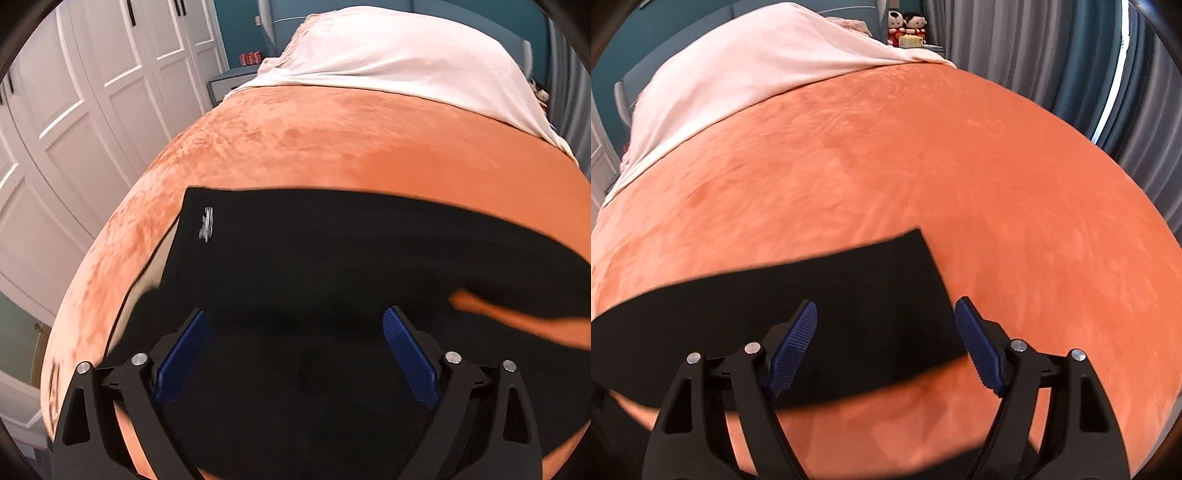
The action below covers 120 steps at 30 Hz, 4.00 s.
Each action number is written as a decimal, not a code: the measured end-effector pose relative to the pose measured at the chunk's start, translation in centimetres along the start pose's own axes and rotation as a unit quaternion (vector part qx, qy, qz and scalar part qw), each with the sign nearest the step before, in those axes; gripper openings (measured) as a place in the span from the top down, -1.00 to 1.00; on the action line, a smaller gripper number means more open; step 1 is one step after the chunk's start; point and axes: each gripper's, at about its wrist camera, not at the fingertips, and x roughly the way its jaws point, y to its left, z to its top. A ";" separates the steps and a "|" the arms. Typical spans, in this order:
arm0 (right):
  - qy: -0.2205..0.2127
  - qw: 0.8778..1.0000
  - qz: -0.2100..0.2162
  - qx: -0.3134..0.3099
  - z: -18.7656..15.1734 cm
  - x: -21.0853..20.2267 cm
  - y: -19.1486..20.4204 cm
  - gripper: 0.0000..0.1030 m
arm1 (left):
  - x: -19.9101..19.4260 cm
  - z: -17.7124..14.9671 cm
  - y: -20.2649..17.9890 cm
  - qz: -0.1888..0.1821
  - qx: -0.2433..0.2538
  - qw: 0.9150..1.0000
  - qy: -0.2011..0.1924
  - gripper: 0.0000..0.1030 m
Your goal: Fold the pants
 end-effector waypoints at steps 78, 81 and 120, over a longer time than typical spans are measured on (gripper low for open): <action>-0.066 0.992 0.098 -0.052 0.5 -13.1 3.7 0.71 | 7.6 13.8 20.1 -0.173 -0.137 0.974 0.044 0.60; -0.082 0.989 0.105 -0.065 0.3 -15.2 3.2 0.71 | 0.8 11.1 21.9 -0.207 -0.114 0.972 -0.002 0.60; 0.025 0.970 0.178 0.166 -15.7 -13.2 -13.2 0.21 | 0.6 -10.9 21.7 -0.200 -0.321 0.905 0.197 -0.62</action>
